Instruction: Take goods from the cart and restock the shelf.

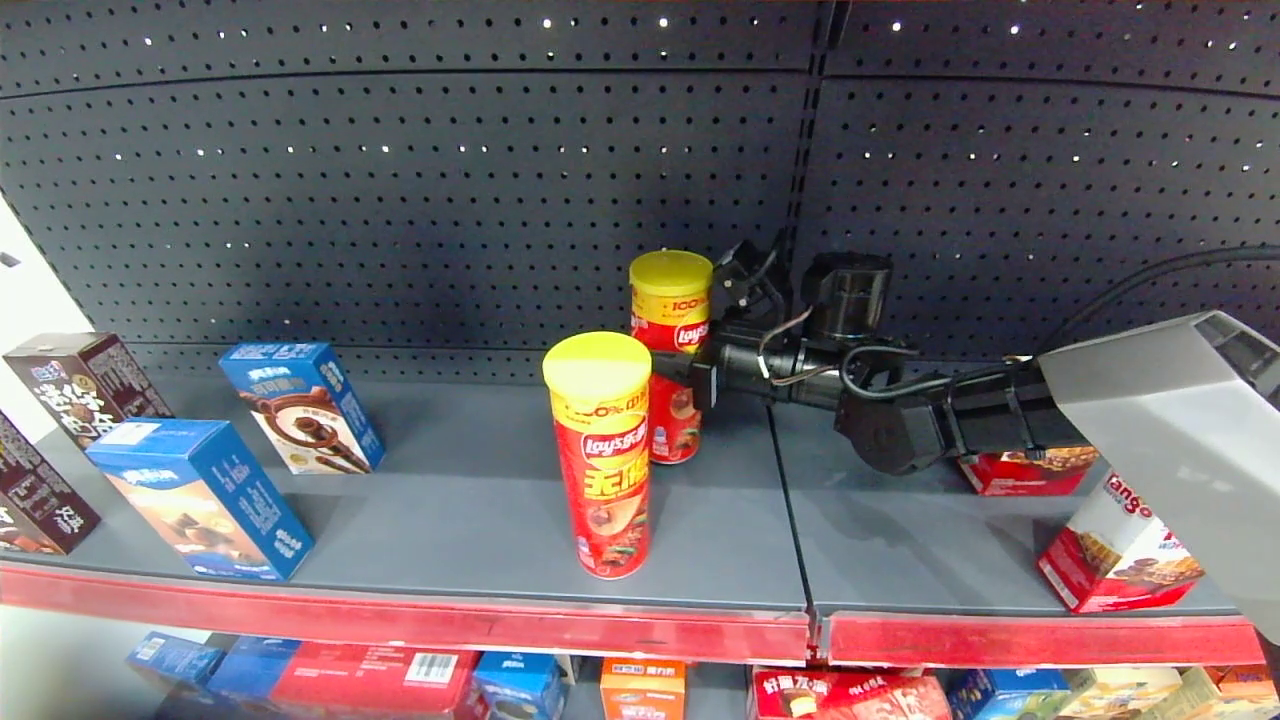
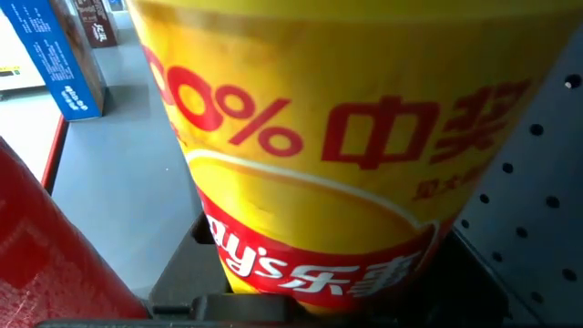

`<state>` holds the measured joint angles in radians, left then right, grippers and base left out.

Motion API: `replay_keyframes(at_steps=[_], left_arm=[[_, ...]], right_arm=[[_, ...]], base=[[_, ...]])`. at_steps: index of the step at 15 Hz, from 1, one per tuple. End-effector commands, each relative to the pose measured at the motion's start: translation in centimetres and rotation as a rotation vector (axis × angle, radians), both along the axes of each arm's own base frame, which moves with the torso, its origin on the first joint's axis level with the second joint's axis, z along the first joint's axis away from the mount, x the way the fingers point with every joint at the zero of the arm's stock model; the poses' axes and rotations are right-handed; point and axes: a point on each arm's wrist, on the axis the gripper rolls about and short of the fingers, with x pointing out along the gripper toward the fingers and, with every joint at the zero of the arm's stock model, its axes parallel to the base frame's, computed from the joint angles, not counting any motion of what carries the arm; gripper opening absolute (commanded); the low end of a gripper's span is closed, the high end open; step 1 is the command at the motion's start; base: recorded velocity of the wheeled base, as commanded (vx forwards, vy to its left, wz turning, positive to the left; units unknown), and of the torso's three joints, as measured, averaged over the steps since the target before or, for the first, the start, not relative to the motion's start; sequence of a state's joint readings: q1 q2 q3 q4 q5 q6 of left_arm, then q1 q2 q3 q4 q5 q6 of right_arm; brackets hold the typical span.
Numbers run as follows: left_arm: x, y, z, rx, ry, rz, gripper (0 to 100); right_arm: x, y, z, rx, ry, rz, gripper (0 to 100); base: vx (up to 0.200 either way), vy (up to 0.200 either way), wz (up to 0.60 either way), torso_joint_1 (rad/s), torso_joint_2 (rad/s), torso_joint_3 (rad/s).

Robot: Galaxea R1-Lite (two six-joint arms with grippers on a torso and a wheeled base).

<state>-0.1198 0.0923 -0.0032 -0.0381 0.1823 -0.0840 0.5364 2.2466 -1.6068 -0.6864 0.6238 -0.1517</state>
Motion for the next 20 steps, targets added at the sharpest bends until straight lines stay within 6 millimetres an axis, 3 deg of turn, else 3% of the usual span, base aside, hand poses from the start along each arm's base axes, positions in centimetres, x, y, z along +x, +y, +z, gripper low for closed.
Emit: replay_keyframes(at_steps=[1,8,13,20], left_arm=[[0.0,0.0,0.0,0.000,0.001,0.000,100],[0.0,0.0,0.0,0.000,0.001,0.000,100],[0.0,0.0,0.0,0.000,0.001,0.000,100],[0.0,0.0,0.0,-0.002,0.001,-0.001,100]], right_arm=[[0.1,-0.2,0.0,0.000,-0.002,-0.004,0],[0.4,-0.4,-0.5,-0.006,0.007,-0.014,0],[1.2,-1.7,-0.6,-0.008,0.007,-0.054,0],[1.0,-1.5,-0.4,-0.002,0.008,-0.152,0]], base=[[0.000,0.000,0.00,0.000,0.00,0.000],[0.000,0.000,0.00,0.000,0.00,0.000],[0.000,0.000,0.00,0.000,0.00,0.000],[0.000,0.000,0.00,0.000,0.00,0.000]])
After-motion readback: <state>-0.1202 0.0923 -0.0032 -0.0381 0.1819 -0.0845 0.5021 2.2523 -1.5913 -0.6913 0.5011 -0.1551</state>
